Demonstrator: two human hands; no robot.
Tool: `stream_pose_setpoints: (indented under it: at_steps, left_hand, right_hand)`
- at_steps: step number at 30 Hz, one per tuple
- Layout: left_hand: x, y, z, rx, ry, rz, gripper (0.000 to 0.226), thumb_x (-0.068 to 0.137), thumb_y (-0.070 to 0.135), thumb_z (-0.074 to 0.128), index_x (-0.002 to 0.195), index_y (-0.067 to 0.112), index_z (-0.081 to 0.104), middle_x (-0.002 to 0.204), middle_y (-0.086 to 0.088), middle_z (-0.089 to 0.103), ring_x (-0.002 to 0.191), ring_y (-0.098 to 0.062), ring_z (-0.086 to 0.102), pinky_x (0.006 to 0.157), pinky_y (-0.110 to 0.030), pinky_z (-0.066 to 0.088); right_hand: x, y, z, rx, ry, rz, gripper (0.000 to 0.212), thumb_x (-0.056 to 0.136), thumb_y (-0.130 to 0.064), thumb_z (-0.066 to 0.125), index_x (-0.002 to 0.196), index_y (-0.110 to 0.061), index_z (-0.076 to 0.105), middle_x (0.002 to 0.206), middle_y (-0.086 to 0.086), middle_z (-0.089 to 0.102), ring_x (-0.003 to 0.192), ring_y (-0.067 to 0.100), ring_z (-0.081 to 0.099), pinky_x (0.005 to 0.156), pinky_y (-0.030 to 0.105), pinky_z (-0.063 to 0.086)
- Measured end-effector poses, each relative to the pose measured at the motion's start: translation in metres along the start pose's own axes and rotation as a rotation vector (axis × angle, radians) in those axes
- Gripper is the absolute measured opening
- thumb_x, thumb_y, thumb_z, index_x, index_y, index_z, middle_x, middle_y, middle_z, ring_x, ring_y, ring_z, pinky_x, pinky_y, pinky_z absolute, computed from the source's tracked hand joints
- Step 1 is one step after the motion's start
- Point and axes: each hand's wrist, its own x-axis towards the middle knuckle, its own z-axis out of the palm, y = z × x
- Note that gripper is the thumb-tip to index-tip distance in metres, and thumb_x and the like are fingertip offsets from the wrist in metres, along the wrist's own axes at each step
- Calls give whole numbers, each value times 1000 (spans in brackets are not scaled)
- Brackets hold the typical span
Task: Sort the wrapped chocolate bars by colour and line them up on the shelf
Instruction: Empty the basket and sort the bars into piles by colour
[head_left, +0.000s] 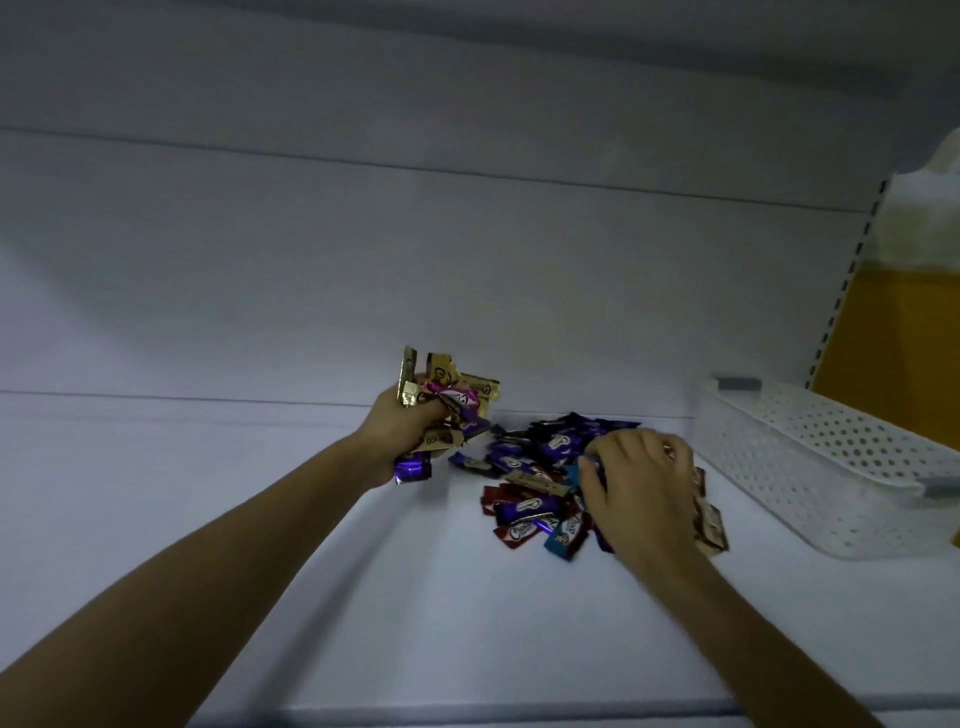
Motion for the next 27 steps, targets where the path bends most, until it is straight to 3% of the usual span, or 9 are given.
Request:
stream_pose_setpoints:
  at_steps: [2, 6, 10, 12, 14, 17, 22, 27]
  left_hand:
    - [-7, -2, -19, -22, 11, -23, 12, 89, 5, 62, 97, 14, 64, 66, -4, 72, 54, -15, 67, 47, -23, 51]
    - [-19, -5, -62, -54, 3, -20, 17, 87, 1, 62, 98, 13, 65, 70, -7, 73, 57, -18, 69, 47, -22, 51]
    - [-37, -9, -120, -107, -12, 16, 23, 86, -1, 61, 101, 15, 68, 79, -11, 74, 64, -22, 71, 50, -24, 52]
    - [-47, -10, -160, -125, 15, 14, 23, 86, -1, 62, 103, 14, 68, 83, -15, 74, 66, -25, 71, 51, -25, 53]
    - [-54, -10, -188, -127, 61, 7, 23, 87, -2, 61, 105, 10, 67, 85, -17, 74, 67, -26, 72, 53, -25, 54]
    - [-65, -13, -243, -142, 121, 12, 22, 87, -3, 61, 105, 8, 68, 84, -15, 74, 67, -24, 72, 54, -24, 54]
    - [-71, -10, -297, -194, 146, 7, 24, 85, 3, 66, 107, 10, 69, 88, -14, 74, 74, -23, 73, 56, -24, 54]
    - [-70, 2, -337, -115, 109, -19, 25, 87, 8, 66, 111, 12, 67, 85, -11, 75, 71, -21, 73, 54, -22, 53]
  right_hand:
    - [14, -22, -7, 152, -66, 4, 20, 93, -32, 53, 99, -19, 66, 99, 0, 65, 95, 21, 56, 87, 38, 37]
    - [48, -109, -6, 848, -261, 136, 40, 90, -51, 52, 124, -30, 54, 124, -6, 51, 113, 11, 50, 90, 28, 41]
    - [65, -201, 19, 1057, -401, 271, 53, 93, -47, 50, 141, -30, 39, 141, -1, 39, 129, 16, 41, 97, 26, 34]
    - [71, -243, 35, 1173, -514, 427, 44, 95, -35, 53, 136, -21, 47, 132, 2, 51, 117, 18, 53, 87, 23, 39]
    - [74, -270, 43, 1284, -571, 542, 21, 94, -19, 57, 113, -12, 61, 112, 8, 66, 87, 15, 65, 66, 18, 46]
    - [69, -326, 55, 1405, -581, 640, 4, 93, -10, 57, 92, -13, 59, 90, 8, 68, 63, 8, 64, 47, 14, 46]
    - [69, -378, 70, 1491, -504, 863, 8, 93, -8, 56, 89, -14, 59, 75, 4, 68, 60, 12, 64, 57, 23, 49]
    - [82, -414, 74, 1406, -602, 792, 12, 91, -7, 58, 102, -11, 60, 85, 7, 70, 62, 12, 66, 56, 23, 50]
